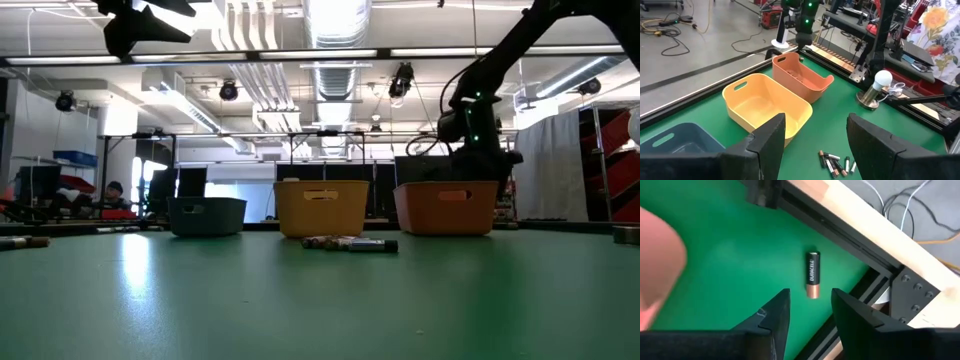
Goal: Sort batteries
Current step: Put the black battery into the orange bin
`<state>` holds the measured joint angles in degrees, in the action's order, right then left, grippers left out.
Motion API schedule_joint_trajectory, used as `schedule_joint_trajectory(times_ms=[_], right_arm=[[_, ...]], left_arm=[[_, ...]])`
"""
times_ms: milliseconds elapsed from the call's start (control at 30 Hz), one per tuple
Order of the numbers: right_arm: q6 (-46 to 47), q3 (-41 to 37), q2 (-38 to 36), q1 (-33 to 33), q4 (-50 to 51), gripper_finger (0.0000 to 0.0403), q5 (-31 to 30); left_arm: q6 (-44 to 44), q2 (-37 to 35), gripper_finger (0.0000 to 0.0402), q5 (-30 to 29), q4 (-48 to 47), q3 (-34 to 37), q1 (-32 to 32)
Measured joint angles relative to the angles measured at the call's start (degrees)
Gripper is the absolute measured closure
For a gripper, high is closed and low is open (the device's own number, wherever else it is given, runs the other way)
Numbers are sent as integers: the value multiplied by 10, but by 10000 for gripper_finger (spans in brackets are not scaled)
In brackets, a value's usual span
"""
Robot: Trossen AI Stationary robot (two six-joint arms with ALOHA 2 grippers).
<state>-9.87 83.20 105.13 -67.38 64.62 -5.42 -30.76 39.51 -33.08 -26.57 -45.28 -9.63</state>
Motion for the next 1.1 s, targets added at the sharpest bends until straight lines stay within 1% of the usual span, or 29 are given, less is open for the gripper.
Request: schedule_joint_trajectory(times_ms=[167,367,567,733,900,1100], right_arm=[[-10,0,14,1,-4,263,-20],[-20,2,29,2,-10,274,-37],[-35,21,65,4,0,284,-52],[-50,45,96,4,14,286,-52],[-53,65,119,3,21,278,-47],[-56,90,142,4,58,273,-44]], left_arm=[[-2,0,210,6,0,0,0],[-2,0,210,8,0,0,0],[0,0,210,8,0,0,0],[-1,0,210,8,0,0,0],[-3,0,210,8,4,0,0],[-4,0,210,7,5,0,0]])
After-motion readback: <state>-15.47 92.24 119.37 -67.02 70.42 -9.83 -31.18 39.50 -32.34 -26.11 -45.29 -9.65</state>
